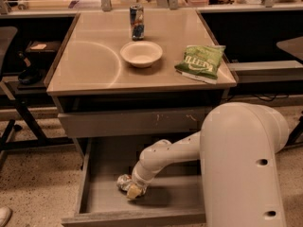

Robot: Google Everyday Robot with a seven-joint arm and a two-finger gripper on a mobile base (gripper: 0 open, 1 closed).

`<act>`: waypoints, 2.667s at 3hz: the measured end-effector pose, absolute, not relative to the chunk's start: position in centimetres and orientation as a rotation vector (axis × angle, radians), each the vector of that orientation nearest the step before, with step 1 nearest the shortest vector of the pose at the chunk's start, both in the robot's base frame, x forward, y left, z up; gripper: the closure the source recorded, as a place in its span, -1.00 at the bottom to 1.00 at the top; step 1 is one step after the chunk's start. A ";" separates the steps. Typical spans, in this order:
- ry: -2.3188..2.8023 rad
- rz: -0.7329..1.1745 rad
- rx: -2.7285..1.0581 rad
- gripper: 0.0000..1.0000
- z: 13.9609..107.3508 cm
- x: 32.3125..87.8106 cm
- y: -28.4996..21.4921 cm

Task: Pick redbull can from middle drawer and place on counter

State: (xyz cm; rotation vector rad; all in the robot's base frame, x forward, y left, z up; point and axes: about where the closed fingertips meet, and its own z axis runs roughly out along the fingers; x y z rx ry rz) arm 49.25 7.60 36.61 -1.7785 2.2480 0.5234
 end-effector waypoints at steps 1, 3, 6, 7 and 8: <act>2.248 0.523 -1.779 0.30 36.6 49.2 7.6; 2.198 0.481 -1.815 1.00 42.7 47.1 8.8; 2.187 0.248 -1.869 1.00 59.1 46.1 13.2; 2.166 0.194 -1.914 1.00 63.0 48.3 14.6; 2.173 0.189 -1.916 1.00 63.3 48.4 14.6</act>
Offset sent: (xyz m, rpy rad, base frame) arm -0.0150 0.0122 0.0531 0.0136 -0.0287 0.0545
